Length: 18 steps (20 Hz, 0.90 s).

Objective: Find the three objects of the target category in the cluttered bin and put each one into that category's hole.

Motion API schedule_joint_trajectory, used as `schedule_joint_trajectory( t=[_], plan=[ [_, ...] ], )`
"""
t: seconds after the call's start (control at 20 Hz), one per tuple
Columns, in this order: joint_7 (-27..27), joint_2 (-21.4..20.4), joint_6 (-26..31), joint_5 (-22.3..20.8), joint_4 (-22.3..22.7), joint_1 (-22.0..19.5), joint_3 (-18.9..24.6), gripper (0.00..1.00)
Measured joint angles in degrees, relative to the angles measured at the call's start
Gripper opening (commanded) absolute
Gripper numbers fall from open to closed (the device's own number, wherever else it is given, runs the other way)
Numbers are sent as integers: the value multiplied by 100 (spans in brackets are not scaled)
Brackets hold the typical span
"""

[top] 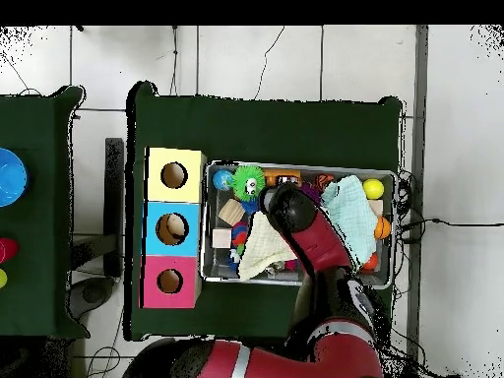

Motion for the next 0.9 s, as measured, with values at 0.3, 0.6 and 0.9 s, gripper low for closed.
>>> schedule_joint_trajectory(
  t=[0.3, 0.6, 0.9],
  plan=[
    [1, -5, -1, 1, 3, 43, -23, 100],
    [1, -6, 45, -1, 34, 411, -306, 100],
    [1, -11, 182, -4, 123, 775, -540, 100]
  ],
)
